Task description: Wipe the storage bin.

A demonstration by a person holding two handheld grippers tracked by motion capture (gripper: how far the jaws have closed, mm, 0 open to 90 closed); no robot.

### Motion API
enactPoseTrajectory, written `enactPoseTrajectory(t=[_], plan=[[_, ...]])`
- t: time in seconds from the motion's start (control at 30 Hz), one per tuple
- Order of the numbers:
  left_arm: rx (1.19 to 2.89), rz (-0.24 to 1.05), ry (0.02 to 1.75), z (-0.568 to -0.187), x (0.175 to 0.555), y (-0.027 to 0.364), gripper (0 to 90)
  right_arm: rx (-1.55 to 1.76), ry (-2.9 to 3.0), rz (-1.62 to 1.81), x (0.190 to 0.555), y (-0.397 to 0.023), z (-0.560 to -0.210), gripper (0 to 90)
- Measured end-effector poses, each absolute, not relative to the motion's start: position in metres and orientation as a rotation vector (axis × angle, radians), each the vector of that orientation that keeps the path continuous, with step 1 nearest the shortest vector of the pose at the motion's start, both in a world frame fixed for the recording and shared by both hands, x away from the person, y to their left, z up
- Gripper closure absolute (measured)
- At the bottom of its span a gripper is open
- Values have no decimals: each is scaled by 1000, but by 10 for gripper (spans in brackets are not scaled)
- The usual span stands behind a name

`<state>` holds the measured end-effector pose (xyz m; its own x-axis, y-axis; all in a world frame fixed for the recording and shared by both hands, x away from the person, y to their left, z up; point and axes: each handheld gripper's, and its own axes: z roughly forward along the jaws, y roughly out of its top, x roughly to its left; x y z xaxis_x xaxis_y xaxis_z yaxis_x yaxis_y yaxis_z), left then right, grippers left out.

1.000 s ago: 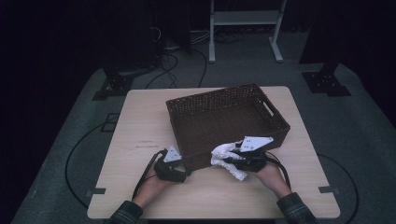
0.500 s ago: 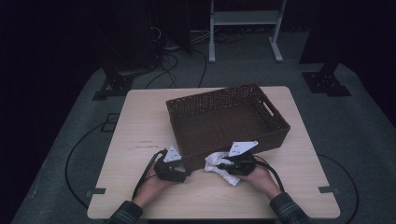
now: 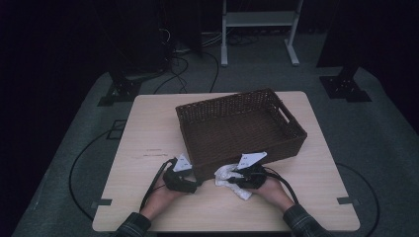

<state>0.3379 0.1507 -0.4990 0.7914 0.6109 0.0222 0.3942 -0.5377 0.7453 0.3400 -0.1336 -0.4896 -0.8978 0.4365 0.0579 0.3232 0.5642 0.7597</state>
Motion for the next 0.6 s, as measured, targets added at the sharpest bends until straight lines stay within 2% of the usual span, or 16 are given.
enactPoseTrajectory(t=[0.6], plan=[[2206,360,740,-499,338,151,221,548,2529,1393,328,-133,-446,734]])
